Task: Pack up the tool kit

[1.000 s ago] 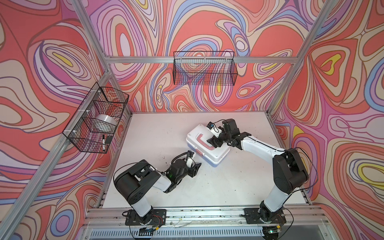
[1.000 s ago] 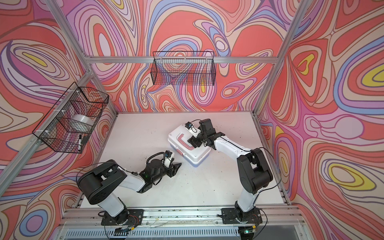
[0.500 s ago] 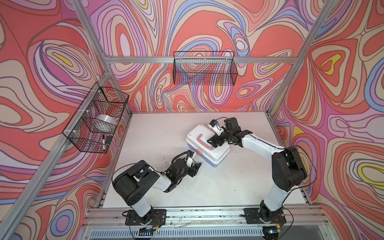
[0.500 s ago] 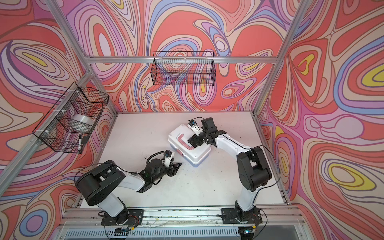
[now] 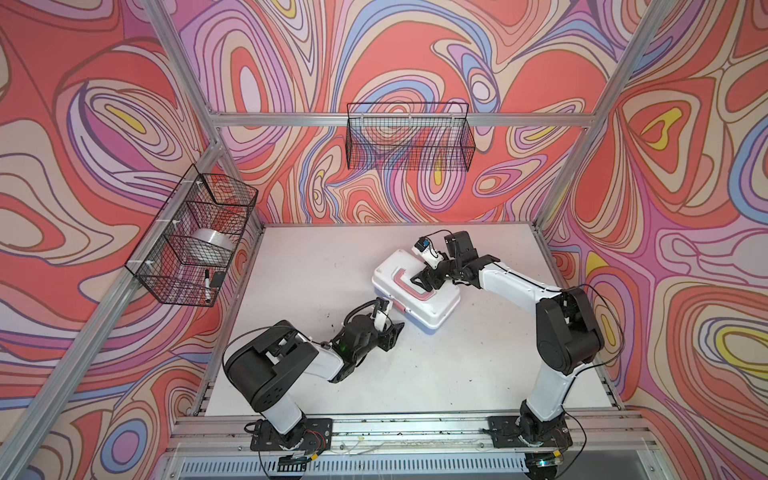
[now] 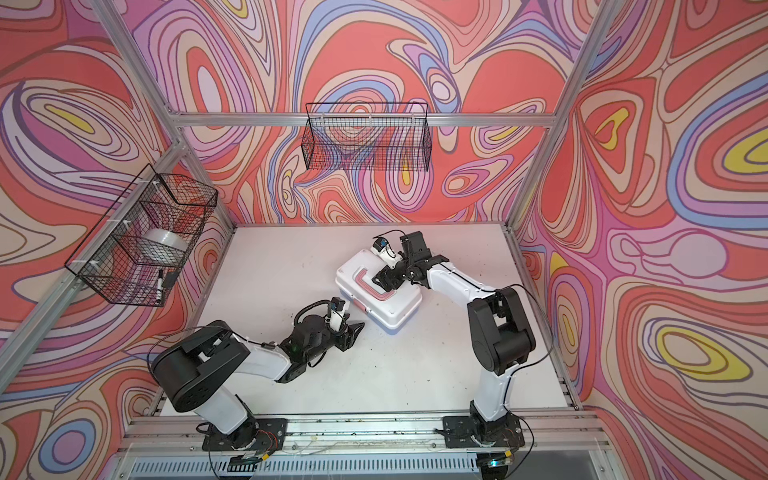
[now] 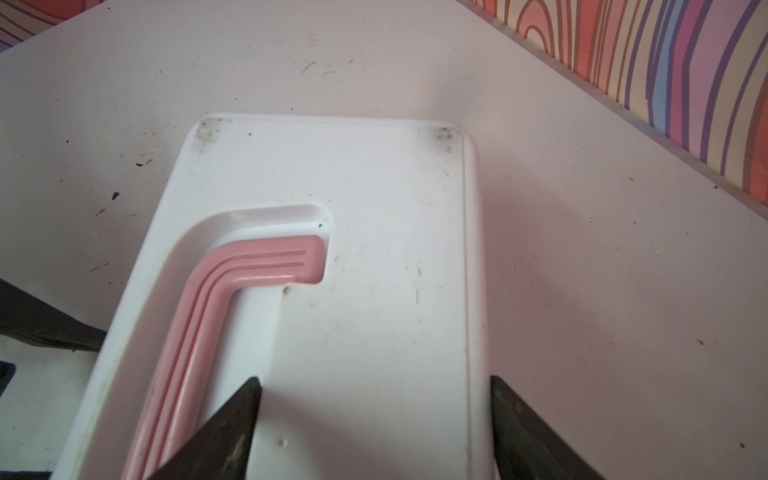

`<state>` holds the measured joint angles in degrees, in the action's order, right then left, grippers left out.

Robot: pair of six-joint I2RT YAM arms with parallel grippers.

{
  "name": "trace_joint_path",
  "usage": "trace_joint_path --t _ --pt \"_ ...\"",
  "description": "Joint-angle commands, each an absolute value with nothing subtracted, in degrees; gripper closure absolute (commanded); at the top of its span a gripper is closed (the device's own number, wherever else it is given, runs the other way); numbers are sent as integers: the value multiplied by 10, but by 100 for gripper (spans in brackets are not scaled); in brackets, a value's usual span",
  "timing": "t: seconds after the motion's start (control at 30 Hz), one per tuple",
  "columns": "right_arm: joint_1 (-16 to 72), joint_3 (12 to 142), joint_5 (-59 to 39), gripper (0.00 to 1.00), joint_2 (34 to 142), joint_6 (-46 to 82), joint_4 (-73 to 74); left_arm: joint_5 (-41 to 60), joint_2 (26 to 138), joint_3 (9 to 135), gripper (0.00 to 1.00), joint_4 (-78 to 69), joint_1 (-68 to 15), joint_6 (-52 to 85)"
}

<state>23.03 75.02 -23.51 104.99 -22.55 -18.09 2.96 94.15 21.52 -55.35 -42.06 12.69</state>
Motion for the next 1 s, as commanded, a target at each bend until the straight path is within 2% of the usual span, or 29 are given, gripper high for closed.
trace_joint_path --t 0.0,0.17,0.4,0.97 --pt "252 688 -213 26 1095 -283 -351 24 946 222 38 -558 -425 127" --pt "267 671 -224 27 1082 -270 -348 22 951 215 39 -577 -425 122" --pt "267 664 -224 27 1072 -264 -336 17 983 209 46 -615 -441 113" --pt "267 684 -217 26 1082 -266 -347 -26 1054 202 49 -734 -447 119"
